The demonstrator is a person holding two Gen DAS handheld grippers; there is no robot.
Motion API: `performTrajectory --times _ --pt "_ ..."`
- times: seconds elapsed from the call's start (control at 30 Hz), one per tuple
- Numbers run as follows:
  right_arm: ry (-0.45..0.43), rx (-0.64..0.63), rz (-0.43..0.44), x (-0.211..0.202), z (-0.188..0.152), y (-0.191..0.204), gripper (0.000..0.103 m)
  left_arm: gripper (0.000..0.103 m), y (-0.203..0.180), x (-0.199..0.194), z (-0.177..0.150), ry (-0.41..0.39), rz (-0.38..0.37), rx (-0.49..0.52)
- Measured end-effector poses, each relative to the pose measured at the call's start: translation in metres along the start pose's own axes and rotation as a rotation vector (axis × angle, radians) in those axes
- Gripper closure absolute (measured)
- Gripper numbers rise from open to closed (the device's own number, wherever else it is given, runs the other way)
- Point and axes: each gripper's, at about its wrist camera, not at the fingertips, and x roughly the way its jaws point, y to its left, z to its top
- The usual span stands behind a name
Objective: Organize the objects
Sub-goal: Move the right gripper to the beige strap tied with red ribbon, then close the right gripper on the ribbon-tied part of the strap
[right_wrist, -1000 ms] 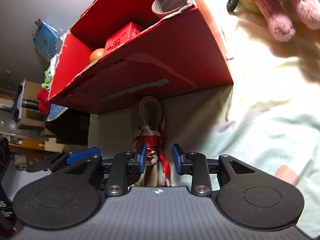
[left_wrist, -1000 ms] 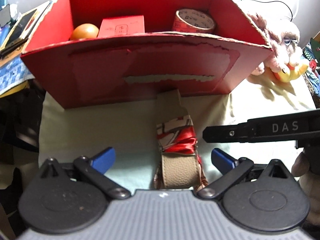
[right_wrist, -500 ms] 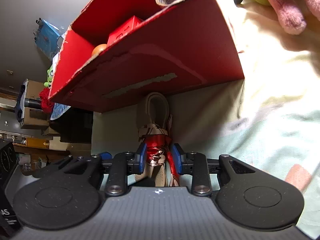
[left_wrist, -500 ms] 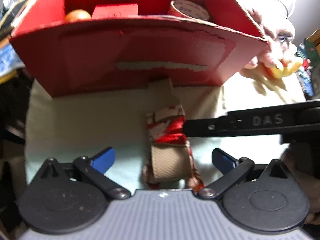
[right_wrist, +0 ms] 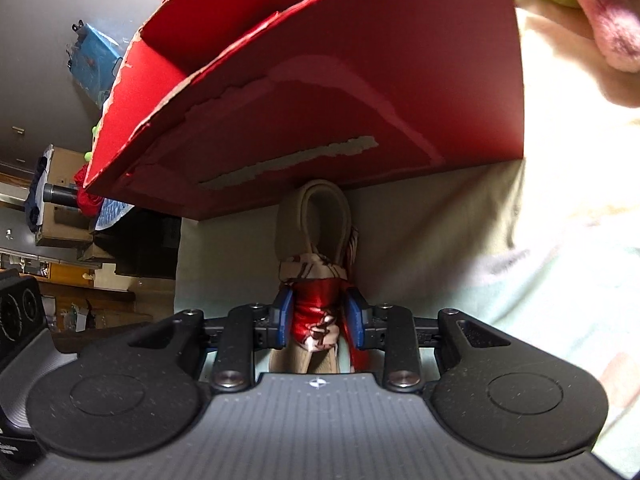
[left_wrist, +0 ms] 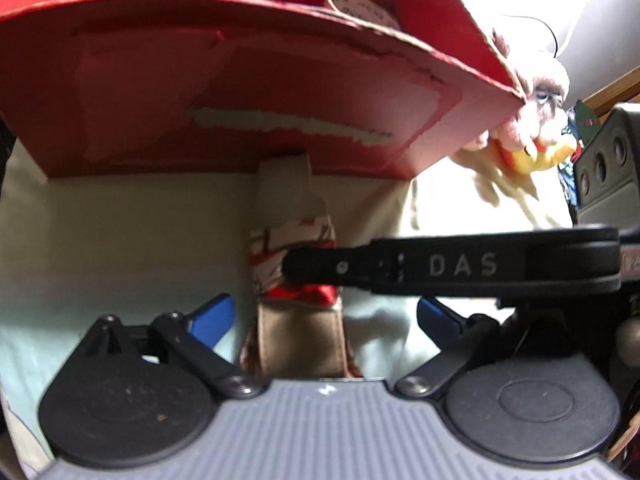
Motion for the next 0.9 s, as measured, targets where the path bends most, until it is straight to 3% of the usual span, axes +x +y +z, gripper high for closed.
performTrajectory --times 0.23,0.6,0.73,0.9 --pt "0.027 -0.074 -0.017 0.001 0.004 0.008 0.071 0.012 0.008 0.002 -0.002 -0.012 -0.068 -0.045" --pt "0.049 -0.156 -0.026 0.000 0.005 0.019 0.079 0.014 0.018 -0.002 -0.012 -0.041 -0.114 -0.096" --pt "0.047 -0.171 -0.003 -0.008 0.003 0.021 0.079 0.017 0.011 -0.012 -0.014 -0.043 -0.123 -0.060" --pt "0.048 -0.202 0.060 -0.025 -0.002 0.031 0.080 0.018 -0.007 -0.038 -0.020 -0.037 -0.155 0.078"
